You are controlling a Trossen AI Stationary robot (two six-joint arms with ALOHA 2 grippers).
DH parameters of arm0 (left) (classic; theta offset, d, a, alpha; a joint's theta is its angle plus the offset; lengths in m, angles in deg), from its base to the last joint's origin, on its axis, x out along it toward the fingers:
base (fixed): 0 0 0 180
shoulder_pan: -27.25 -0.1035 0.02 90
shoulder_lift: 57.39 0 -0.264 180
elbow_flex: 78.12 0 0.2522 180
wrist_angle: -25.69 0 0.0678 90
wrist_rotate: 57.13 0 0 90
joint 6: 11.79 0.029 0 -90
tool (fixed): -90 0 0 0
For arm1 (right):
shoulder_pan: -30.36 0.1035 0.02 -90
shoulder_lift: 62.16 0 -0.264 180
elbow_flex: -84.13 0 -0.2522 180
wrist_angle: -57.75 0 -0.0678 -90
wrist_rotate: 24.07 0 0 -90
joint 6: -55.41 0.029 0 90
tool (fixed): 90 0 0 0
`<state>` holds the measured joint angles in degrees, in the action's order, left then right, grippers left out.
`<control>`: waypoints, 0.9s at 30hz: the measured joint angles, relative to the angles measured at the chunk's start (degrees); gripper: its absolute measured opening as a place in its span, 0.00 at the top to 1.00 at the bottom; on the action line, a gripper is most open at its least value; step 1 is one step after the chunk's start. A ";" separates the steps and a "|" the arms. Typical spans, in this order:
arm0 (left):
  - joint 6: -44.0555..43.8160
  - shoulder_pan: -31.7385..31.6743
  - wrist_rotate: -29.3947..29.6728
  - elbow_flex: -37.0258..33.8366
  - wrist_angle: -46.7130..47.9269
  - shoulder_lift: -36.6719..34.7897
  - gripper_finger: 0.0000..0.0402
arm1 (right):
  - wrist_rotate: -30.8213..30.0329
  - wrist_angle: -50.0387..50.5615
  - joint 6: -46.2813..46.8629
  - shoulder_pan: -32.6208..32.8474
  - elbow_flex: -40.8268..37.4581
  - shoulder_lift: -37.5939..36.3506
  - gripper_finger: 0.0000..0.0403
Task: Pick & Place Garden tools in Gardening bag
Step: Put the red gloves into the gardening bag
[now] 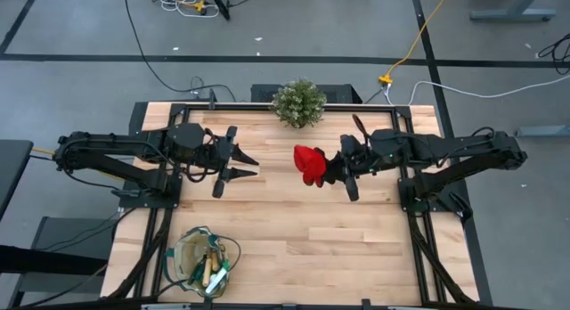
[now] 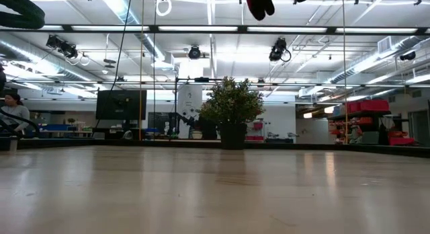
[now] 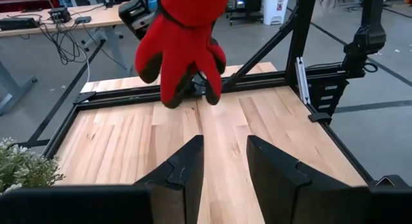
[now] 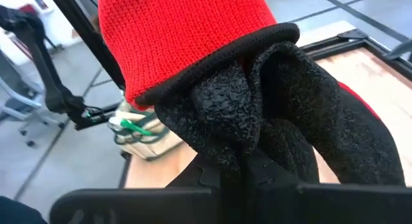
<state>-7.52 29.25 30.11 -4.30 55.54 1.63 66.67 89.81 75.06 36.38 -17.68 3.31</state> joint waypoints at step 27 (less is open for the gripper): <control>6.07 0.00 0.15 -0.06 0.14 -3.67 0.69 | -0.91 -0.63 6.92 -2.69 13.57 -0.11 0.97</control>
<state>-1.45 29.25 30.26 -4.36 55.68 -2.04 65.76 89.19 81.98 33.69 -4.11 3.20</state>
